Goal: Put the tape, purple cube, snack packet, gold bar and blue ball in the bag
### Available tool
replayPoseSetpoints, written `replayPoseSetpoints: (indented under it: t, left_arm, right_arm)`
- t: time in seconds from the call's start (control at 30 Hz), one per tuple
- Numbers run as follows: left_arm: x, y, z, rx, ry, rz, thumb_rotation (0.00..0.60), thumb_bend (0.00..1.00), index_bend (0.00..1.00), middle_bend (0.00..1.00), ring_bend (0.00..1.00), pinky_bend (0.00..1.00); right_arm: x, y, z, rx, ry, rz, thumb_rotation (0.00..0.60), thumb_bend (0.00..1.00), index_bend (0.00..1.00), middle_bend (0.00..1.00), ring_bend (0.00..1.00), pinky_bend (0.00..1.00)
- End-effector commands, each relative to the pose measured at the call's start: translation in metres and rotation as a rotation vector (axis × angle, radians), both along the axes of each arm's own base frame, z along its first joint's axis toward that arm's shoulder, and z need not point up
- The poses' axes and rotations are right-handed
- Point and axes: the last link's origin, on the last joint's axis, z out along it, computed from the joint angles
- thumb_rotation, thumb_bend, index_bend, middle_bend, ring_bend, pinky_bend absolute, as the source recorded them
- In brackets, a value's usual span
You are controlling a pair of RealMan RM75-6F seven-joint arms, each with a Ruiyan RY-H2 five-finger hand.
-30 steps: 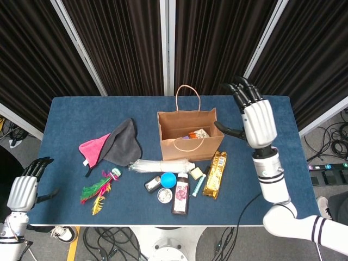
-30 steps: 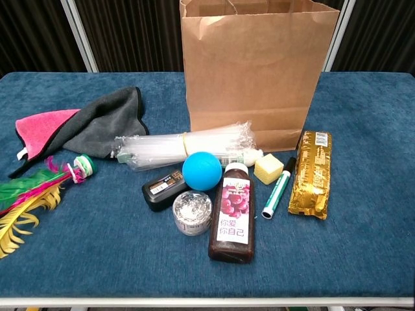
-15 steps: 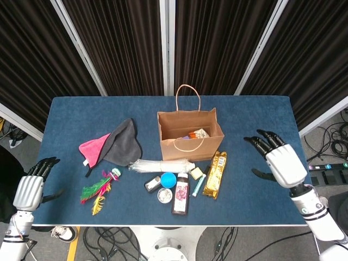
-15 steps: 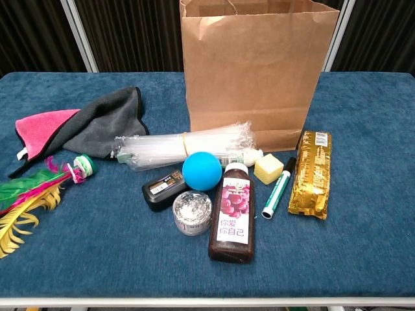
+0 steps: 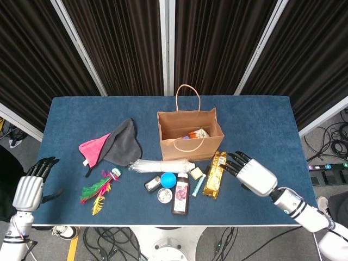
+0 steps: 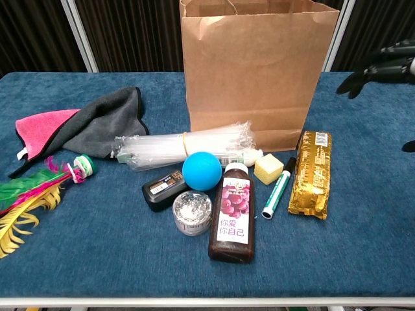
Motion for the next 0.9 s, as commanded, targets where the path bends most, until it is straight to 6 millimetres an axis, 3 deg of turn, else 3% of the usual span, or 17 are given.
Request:
replayPoseSetpoints:
  t: [0.03,0.33,0.9]
  left_arm:
    - [-0.001,0.001,0.0,0.007,0.007,-0.003,0.6,0.22,0.22,0.26,0.16,0.25]
    - [-0.007,0.0,0.0,0.012,0.037,-0.006,0.6,0.22,0.22,0.26,0.16,0.25]
    - [-0.012,0.001,0.003,0.03,0.062,-0.021,0.6,0.22,0.22,0.26,0.16,0.25]
  right_arm:
    - [0.006,-0.01,-0.019,0.009,0.081,0.19,0.6,0.0,0.19,0.27,0.13,0.2]
    - [-0.012,-0.021,-0.055,0.073,0.13,0.214,0.6,0.0,0.19,0.27,0.13,0.21]
    - [-0.023,-0.044,-0.093,0.057,0.166,0.206,0.6,0.0,0.19,0.27,0.13,0.21]
